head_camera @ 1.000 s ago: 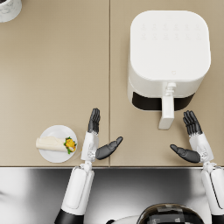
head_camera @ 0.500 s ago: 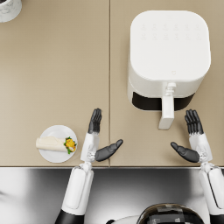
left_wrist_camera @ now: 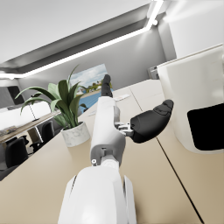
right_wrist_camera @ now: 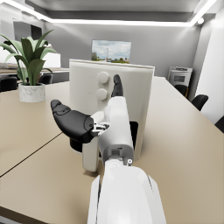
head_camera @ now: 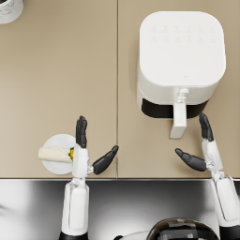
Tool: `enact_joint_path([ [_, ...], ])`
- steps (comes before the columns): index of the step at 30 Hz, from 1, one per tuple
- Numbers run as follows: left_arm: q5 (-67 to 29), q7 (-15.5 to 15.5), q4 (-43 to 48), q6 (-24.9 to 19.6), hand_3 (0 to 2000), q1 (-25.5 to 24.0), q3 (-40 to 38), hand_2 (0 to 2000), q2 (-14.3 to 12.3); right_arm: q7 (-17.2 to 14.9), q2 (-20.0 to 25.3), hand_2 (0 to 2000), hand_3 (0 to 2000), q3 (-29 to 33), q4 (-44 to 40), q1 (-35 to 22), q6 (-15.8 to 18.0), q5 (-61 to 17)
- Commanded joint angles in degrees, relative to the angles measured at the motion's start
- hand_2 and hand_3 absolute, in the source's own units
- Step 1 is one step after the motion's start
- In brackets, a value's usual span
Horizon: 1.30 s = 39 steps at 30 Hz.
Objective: Pick up the chicken rolls and place it into the air fryer
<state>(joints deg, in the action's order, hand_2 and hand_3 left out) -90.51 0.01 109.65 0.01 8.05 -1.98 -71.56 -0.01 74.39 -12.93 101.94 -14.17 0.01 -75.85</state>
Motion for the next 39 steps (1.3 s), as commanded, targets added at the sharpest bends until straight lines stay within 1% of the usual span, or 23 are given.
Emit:
enact_joint_path([
  [1, -2.58, 0.0, 3.2, 0.0, 0, -1.79, -4.83, 0, -0.3, 0.0, 0.66, 0, 0, -0.37, -1.66, -1.0, 0.0, -0.18],
  [3, -7.74, 0.0, 4.22, -0.01, 0, -3.13, -7.02, 0, -0.79, 0.0, 1.02, 0, 0, -0.13, -1.93, -1.13, 0.0, -0.39],
  [7, -18.08, -0.01, 4.5, -0.01, 0, -3.77, -11.84, 0, -1.35, 0.01, 1.53, 0, 0, 0.73, -3.17, -1.1, -0.01, -0.56],
  [9, -23.26, -0.01, 5.0, -3.96, 0, -4.02, -13.2, 0, -1.52, 0.01, 1.84, 0, 0, 0.8, -4.06, -1.19, -0.01, -0.59],
  [12, -31.04, -0.01, 5.4, -7.83, 0, -4.35, -15.36, 0, -1.74, 0.01, 2.32, 0, 0, 0.31, -6.14, -1.39, -0.01, -0.6],
  [13, -33.64, -0.46, 5.13, -11.56, 0, -4.55, -16.36, 0, -1.87, 0.01, 2.55, 0, 0, -0.03, -6.55, -1.6, -0.01, -0.61],
  [14, -36.24, -1.3, 4.83, -16.78, 0, -4.73, -17.36, 0, -2.0, 0.01, 2.63, 0, 0, -0.37, -6.3, -1.48, -0.01, -0.61],
  [15, -38.84, -2.06, 4.52, -20.53, 0, -4.89, -18.34, 0, -2.11, 0.01, 2.78, 0, 0, -0.74, -6.45, -1.48, -0.01, -0.61],
  [17, -44.04, -3.36, 3.96, -25.14, 0, -4.96, -19.68, 0, -2.11, 0.01, 3.07, 0, 0, -0.94, -6.47, -1.54, -0.01, -0.61],
  [19, -49.25, -4.12, 3.94, -27.51, 0, -5.08, -20.22, 0, -2.12, 0.01, 3.21, 0, 0, -0.64, -6.72, -1.28, -0.01, -0.61],
  [20, -51.86, -4.26, 3.87, -28.22, 0, -5.29, -18.83, 0, -2.25, 0.01, 3.29, 0, 0, -0.59, -6.85, -1.17, -0.01, -0.61],
  [21, -54.46, -4.41, 3.69, -28.72, 0, -5.01, -20.58, 0, -1.98, 0.01, 3.47, 0, 0, -0.51, -7.25, -1.28, -0.01, -0.61],
  [23, -59.68, -4.56, 2.26, -29.35, 0, -4.79, -19.46, 0, -1.74, 0.01, 3.81, 0, 0, -0.35, -8.05, -1.49, -0.01, -0.61],
  [26, -67.5, -4.68, -0.87, -29.77, 0, -5.44, -17.92, 0, -2.14, 0.01, 4.31, 0, 0, -0.12, -10.5, -1.85, -0.01, -0.61],
  [28, -70.72, -4.74, -2.89, -29.89, 0, -6.19, -17.76, 0, -2.5, 0.01, 4.53, 0, 0, -0.05, -11.2, -1.82, -0.01, -0.61],
  [31, -72.87, -5.01, -4.8, -29.96, 0, -6.87, -17.9, 0, -2.8, 0.01, 4.8, 0, 0, 0.16, -11.48, -1.62, -0.01, -0.6],
  [39, -74.03, -5.26, -12.66, -29.51, 0, -4.36, -14.08, 0, -1.92, 0.01, 5.66, 0, 0, 0.25, -13.09, -1.55, -0.01, -0.6],
])
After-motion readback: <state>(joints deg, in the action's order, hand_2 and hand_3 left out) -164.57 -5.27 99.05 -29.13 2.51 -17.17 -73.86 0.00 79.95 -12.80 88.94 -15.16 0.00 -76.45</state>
